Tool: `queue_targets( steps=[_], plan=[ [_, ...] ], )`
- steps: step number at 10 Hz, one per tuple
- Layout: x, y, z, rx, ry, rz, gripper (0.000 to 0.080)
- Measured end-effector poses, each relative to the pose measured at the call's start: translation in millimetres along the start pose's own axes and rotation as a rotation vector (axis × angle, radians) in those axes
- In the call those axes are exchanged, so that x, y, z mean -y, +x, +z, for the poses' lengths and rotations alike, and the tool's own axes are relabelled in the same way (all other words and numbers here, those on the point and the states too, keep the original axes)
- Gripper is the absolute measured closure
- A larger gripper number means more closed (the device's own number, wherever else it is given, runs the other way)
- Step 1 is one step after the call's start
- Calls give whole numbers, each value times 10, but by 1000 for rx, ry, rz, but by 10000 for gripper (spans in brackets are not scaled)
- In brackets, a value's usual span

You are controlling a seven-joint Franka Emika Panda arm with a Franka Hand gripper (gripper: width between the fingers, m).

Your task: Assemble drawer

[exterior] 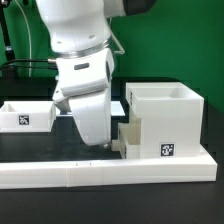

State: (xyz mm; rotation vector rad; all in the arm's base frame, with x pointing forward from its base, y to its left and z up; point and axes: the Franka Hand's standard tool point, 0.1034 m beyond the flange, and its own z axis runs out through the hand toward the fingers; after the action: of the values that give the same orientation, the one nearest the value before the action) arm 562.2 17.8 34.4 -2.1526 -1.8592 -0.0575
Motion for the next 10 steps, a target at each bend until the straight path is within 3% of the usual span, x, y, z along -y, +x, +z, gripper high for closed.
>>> queue_targets(
  steps=[2, 4, 6, 10],
  plan=[
    [-6, 116, -1, -5, -2, 23, 150],
    [2, 83, -3, -6, -1, 27, 150],
    [85, -108, -71, -1, 0, 40, 150],
    [640, -672, -388, 36, -2, 54, 150]
  ],
)
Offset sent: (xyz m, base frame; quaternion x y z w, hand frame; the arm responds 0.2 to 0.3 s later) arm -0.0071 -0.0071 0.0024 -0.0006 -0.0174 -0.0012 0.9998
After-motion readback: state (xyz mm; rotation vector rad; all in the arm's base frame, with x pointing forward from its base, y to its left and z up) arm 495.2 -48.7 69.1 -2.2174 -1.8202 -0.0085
